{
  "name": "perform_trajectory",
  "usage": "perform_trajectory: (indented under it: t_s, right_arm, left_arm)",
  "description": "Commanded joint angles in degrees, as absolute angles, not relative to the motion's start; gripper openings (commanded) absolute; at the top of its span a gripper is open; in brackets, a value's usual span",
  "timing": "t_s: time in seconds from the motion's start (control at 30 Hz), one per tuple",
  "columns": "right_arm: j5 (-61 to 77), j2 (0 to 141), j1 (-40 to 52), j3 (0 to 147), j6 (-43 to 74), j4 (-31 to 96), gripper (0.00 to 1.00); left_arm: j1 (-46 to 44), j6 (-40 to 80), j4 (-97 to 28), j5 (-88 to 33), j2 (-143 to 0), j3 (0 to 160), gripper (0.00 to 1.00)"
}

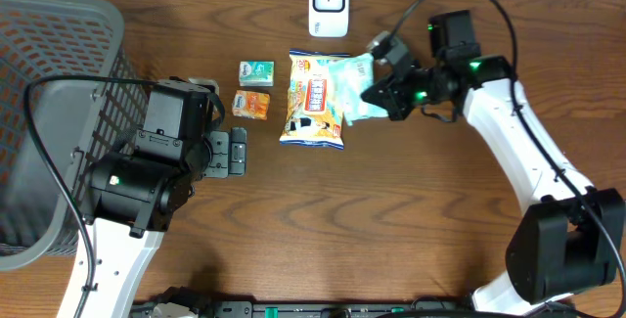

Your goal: Scan the item barcode

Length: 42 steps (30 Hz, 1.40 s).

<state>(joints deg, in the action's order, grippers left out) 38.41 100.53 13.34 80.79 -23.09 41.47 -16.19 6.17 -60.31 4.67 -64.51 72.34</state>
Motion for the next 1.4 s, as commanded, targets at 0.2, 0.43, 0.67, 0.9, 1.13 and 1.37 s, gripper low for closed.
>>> perform_trajectory:
  t_s: [0.2,0.43,0.67,0.9,1.13,1.37]
  right_arm:
    - [36.6,99.5,14.3,81.8,-23.5,39.6,0.01]
    - [36.6,99.5,14.3,81.8,-22.8,39.1,0.01]
    - [38.7,99.5,14.3,81.8,-22.8,31.4,0.01]
    - [43.7,99.4,14.3,81.8,-22.8,22.8,0.01]
    - [43.9,99.4,14.4,81.8,-22.8,22.4,0.01]
    - [43.9,99.4,14.4,81.8,-22.8,25.6,0.01]
  left_arm:
    - [-16.2,6.1,-60.6,5.0,-64.7,73.1,0.98]
    - [-16.2,6.1,-60.6,5.0,-64.7,73.1,0.98]
    - [-16.2,6.1,-60.6,5.0,-64.7,73.1,0.98]
    - [-16.2,6.1,-60.6,5.0,-64.7,73.1,0.98]
    - [-16.2,6.1,-60.6,5.0,-64.7,73.1,0.98]
    - [-16.2,6.1,-60.6,5.0,-64.7,73.1,0.98]
